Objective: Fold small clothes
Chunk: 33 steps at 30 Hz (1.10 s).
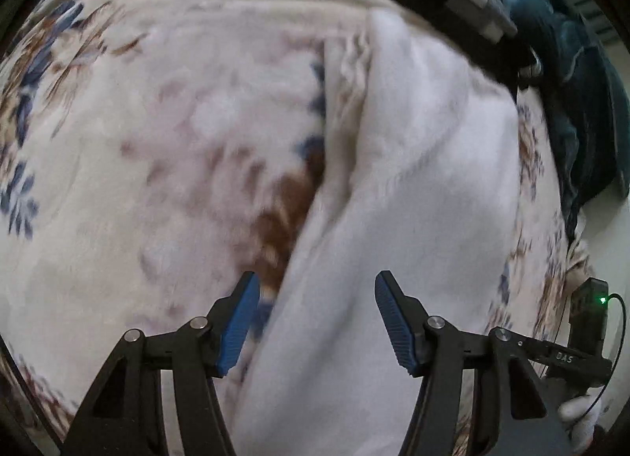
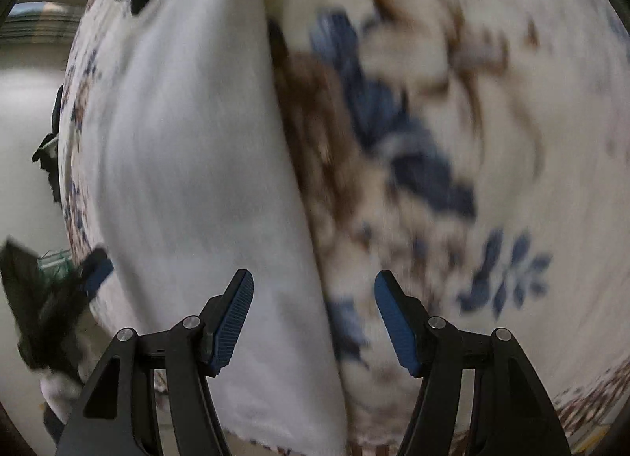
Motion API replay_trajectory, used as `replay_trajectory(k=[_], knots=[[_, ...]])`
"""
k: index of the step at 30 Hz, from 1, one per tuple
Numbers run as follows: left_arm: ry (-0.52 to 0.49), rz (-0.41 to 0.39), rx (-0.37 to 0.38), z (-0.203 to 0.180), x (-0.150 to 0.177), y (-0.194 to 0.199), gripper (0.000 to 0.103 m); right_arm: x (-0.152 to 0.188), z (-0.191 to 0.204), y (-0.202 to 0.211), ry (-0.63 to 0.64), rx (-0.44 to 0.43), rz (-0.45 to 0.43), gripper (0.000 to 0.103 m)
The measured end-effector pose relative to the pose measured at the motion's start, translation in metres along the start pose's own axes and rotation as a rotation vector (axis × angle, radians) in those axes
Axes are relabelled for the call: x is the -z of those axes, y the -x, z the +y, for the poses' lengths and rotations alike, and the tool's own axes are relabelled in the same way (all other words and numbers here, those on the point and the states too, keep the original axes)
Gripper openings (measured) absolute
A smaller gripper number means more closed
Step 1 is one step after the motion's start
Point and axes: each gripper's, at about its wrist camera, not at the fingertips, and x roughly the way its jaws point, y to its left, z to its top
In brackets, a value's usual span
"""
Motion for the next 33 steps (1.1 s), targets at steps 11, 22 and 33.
replay_trajectory(k=[11,22,33], knots=[[0.1,0.177,-0.092,0.042,0.16,0.028,0.059,0.146,-0.039,-0.027,-0.051,-0.046,0.154,0.066],[0.017,0.145,-0.063,0.041,0.197,0.023,0.002,0.252,-0.061,-0.052,-0.234,-0.049,0.164,0.005],[0.027,0.183,-0.07,0.089,0.205,0.016,0.002,0.28,-0.058,-0.04,-0.24,0.065,0.121,0.003]])
